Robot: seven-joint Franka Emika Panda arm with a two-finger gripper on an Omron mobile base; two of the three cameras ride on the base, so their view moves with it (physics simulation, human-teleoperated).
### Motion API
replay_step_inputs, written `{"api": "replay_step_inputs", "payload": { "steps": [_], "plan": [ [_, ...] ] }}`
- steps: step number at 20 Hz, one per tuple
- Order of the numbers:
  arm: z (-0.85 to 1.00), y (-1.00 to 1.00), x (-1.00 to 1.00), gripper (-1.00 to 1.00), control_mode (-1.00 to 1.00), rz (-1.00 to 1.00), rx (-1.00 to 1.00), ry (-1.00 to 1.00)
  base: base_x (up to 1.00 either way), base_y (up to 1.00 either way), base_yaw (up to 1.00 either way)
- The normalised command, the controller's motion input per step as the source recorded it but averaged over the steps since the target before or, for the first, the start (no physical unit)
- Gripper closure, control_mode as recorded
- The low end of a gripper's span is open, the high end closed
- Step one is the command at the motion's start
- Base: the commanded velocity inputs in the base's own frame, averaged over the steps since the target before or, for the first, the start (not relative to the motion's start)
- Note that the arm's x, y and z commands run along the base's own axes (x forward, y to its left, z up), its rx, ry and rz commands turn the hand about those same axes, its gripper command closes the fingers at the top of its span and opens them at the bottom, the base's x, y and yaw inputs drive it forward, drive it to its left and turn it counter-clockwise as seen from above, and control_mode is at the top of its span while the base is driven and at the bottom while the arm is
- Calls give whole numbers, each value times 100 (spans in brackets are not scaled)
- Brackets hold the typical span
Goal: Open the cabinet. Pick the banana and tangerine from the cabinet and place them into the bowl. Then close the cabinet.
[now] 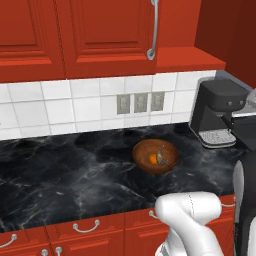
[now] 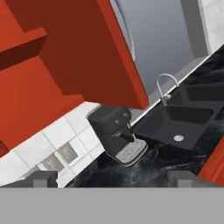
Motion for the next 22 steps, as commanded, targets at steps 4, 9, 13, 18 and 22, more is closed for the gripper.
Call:
{"api": "replay_step_inputs", "payload": {
  "steps": [4,9,13,18,22],
  "plan": [
    [0,-31,-96,-100,-100,12,-8,17,0,0,0],
    [19,-32,-58,-100,-100,16,-3,25,0,0,0],
    [32,-29,-30,-100,-100,24,0,28,0,0,0],
    [2,-27,-5,-100,-100,25,-3,17,0,0,0],
    [-24,-54,7,-100,-100,20,0,-1,0,0,0]
  ]
}}
